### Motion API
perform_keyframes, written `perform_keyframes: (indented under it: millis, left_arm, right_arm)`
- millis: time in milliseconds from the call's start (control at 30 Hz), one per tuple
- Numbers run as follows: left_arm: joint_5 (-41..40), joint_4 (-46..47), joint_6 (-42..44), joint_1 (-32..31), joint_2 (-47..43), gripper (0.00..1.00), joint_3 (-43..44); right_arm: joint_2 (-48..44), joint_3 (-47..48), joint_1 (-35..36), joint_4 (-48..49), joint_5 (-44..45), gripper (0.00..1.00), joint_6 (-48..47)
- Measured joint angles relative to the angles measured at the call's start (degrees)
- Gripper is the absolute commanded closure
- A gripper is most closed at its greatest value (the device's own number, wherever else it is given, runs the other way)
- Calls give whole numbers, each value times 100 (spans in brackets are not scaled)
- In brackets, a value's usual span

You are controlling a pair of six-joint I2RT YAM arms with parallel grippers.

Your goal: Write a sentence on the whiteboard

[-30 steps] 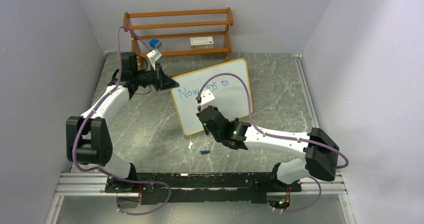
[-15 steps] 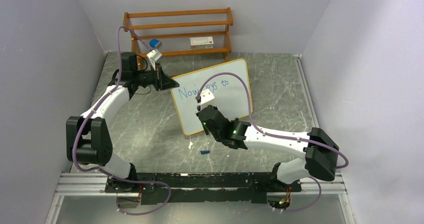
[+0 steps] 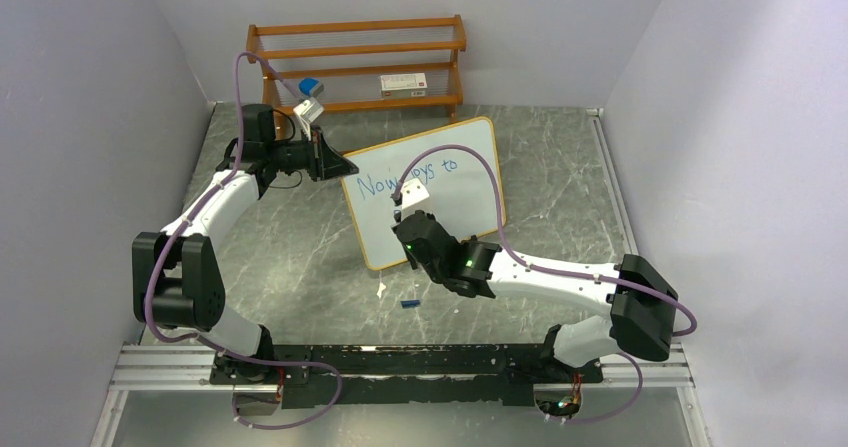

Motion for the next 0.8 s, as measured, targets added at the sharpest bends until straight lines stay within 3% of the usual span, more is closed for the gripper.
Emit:
perform_keyframes:
  millis: [800]
  left_arm:
    - [-4, -4, 0, 0, 22, 95, 13]
  right_arm:
    - [26, -2, 2, -131, -122, 100, 94]
